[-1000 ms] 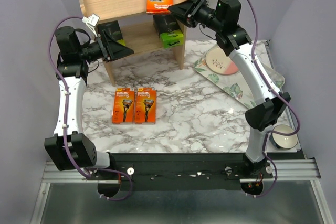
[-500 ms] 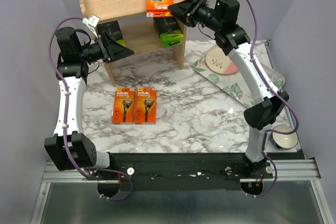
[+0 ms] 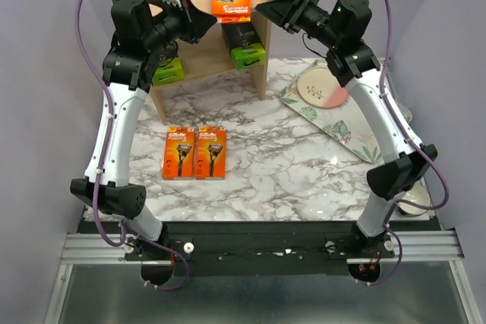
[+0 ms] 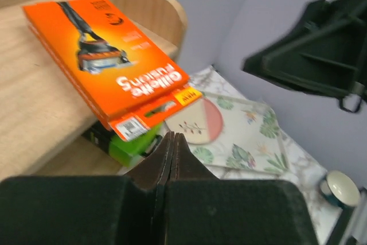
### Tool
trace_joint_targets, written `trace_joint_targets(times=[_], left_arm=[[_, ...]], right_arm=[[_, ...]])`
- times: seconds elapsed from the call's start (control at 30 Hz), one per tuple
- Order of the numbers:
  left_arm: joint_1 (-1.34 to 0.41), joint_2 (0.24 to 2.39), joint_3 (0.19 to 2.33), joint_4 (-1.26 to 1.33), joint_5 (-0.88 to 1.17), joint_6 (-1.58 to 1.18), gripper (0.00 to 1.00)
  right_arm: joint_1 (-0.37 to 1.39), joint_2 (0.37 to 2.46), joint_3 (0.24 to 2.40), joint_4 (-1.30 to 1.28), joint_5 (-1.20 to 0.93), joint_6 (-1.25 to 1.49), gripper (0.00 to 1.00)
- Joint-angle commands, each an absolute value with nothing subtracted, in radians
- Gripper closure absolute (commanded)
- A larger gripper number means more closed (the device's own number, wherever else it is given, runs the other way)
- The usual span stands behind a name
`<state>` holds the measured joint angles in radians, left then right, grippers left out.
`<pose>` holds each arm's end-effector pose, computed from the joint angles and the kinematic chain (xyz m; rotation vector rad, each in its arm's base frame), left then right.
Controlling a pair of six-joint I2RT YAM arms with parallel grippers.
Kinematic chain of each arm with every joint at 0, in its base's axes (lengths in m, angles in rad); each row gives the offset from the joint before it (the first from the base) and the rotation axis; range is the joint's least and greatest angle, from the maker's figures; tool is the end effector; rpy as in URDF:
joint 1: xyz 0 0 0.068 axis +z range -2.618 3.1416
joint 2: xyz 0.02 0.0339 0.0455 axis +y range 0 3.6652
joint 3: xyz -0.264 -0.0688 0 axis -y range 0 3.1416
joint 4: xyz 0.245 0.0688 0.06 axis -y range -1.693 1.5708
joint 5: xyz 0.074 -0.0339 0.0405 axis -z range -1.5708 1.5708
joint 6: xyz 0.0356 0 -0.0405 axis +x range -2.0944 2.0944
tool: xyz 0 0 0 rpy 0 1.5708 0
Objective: Place and organize the shaving razors onto the shelf
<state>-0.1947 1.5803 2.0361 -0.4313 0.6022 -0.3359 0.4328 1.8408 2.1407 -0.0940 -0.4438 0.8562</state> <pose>0.3095 -0.0816 0.5417 0.3809 1.5736 -0.8769 0.3664 0.1861 0.5193 -0.0903 1.5270 1.3554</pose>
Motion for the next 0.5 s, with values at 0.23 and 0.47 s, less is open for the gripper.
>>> trace_joint_targets(times=[0.23,0.47], left_arm=[[-0.221,1.816,2.299,-0.492,0.074,-0.247,1.00],[-0.222,1.899,2.327,-0.472,0.145,-0.250,1.00]], right_arm=[[0.425,1.713,1.918,-0.037,-0.494,0.581,0.99],[0.439,1.794,1.965,-0.012,-0.569,0.563,0.99]])
